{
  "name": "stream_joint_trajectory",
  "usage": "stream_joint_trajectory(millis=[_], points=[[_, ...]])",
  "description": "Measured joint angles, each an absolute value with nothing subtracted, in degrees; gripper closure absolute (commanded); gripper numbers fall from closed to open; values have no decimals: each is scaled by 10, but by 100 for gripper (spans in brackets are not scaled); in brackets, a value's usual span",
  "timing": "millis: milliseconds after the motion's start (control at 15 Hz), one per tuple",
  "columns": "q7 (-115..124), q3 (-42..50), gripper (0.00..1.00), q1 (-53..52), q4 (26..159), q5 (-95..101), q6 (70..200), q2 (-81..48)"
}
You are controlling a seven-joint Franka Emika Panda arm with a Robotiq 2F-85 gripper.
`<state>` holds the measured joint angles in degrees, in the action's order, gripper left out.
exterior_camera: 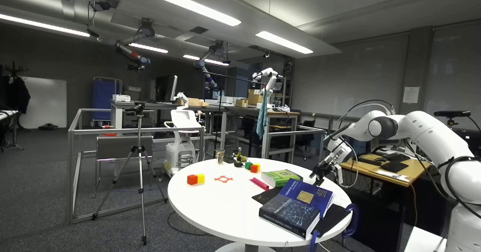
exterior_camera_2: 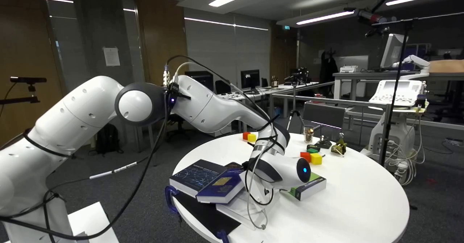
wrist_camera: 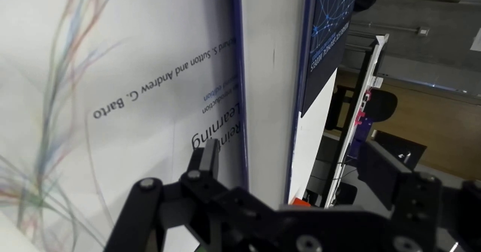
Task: Straighten the blue book and place it on top of the white book
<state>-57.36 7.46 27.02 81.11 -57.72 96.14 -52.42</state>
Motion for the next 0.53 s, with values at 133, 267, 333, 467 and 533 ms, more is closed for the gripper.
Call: stream_joint_trajectory(millis=[133,267,333,467,533], points=[[-574,75,0,270,808,-576,961,-530],[-574,75,0,269,805,-574,961,-535],[-574,74,0,269,804,-573,961,-537],[-574,74,0,269,803,-569,961,-538],[-574,74,0,268,803,-565,961,-538]])
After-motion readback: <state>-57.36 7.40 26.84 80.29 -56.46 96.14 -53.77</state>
